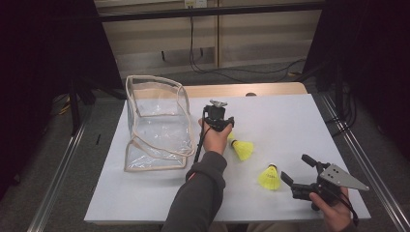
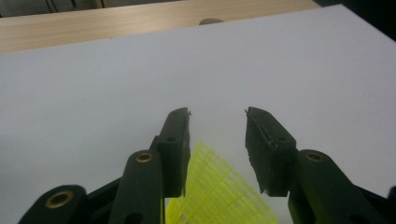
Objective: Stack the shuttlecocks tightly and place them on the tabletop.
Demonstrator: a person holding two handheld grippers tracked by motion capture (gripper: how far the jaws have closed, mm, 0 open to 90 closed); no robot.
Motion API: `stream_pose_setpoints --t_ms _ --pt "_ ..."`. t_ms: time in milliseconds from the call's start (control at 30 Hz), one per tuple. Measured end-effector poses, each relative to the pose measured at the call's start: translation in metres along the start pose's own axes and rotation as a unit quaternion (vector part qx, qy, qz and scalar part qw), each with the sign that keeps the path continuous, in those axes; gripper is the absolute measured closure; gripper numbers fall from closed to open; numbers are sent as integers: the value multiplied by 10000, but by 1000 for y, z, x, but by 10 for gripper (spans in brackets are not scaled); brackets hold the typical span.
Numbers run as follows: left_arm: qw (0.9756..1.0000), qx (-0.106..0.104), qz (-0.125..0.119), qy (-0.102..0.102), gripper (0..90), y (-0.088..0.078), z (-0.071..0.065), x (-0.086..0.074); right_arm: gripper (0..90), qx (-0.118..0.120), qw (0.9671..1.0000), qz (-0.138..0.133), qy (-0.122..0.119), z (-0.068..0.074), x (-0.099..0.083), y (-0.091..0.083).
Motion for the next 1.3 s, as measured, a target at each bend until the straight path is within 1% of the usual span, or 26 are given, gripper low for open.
stream_pose_setpoints --t_ms 33,233,400,467,800,933,1133,1300 --pt "10000 -32 45 33 606 0 0 -1 32 5 10000 -1 4 0 0 0" --pt "9998 -20 157 144 665 0 0 -4 33 2 10000 4 7 0 0 0" --pt "9997 -50 157 157 688 -1 0 -5 32 -5 10000 10 -1 0 0 0" --pt "9997 -30 145 177 703 -2 1 -5 33 -7 10000 8 -9 0 0 0" --pt "9996 4 162 234 710 -6 5 -7 32 -9 10000 7 -13 0 0 0" --pt "9997 -3 151 204 706 -6 4 -7 32 -14 10000 9 -17 0 0 0" --pt "9994 -11 214 277 708 -7 4 -8 32 -10 10000 7 -17 1 0 0" --pt "9993 5 239 287 716 -8 4 -8 32 -4 10000 3 -8 1 0 0"
Point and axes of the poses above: each handheld gripper's, and its own axes: y roughly forward along the jaws, x roughly out of its top, z roughly to its left, the point moved 4 cm from there along y, roughly forward along the jaws, and after that the axes turned 5 degrees about x, right-handed, at the moved point
